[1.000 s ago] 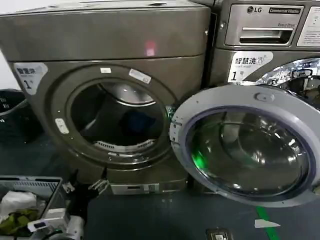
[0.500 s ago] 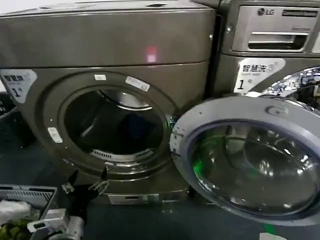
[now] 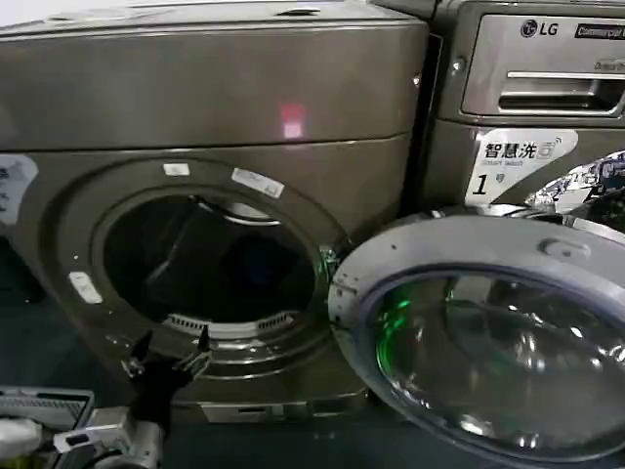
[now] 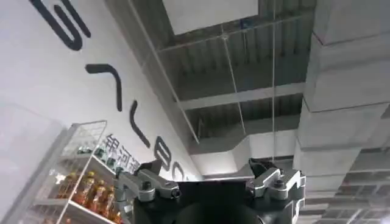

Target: Grasp the clothes from the dryer.

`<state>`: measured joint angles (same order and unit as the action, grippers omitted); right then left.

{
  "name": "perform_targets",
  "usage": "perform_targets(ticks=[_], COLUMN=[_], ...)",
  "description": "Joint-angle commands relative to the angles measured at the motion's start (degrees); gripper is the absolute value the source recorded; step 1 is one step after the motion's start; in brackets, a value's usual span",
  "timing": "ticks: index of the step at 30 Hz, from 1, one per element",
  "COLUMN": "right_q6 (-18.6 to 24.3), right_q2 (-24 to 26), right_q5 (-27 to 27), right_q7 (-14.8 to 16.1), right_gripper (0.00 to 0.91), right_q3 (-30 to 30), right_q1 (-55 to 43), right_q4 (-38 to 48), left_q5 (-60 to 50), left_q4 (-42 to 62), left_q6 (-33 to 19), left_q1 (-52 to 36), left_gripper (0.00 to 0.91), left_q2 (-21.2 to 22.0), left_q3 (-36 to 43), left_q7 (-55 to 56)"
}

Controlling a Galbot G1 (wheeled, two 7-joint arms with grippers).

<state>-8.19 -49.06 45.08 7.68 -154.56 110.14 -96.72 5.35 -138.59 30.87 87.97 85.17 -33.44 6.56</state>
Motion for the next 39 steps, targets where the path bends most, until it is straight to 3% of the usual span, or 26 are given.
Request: perform_targets(ticks=[1,15,20,27,39], right_q6=[0.02,-0.84,-1.52,-2.08,-1.54], right_q2=[-0.01,-0.27,-0.70,-1.03,-2.36], right_q5=[0.03,0.08,-1.07,-1.82,-1.57], right_q7=[0.04,-0.59,-0.57,-1.28,-0.86], right_gripper=[0.907,0.907,0.907,0.907,0.907], right_q3=[0.02,-0.08,-0.81,-3.82,-5.42], right_q1=[-0.05,0.12,1.12,4.53,5.97], right_q4=[-0.10,-0.37,-0.71,-0.57,-0.76], left_q5=[-0.01,-0.15,0.25,2.12,4.28], left_q4=[-0.13,0.30,3.66,14.93,44.64], left_q6=[0.03,-0.70,-2.38,-4.31,-10.62], left_q1=[0.09,-0.12,-3.87,-18.28,-43.48], left_gripper=[0.907,0.907,0.907,0.907,0.907], left_q2=[-0.11,-0.44,-1.32,-3.51,-4.60], left_q3=[0.02,0.33,1.14,1.77,5.95], left_q7=[-0.01,-0.55,-1.53,-2.23,-3.26])
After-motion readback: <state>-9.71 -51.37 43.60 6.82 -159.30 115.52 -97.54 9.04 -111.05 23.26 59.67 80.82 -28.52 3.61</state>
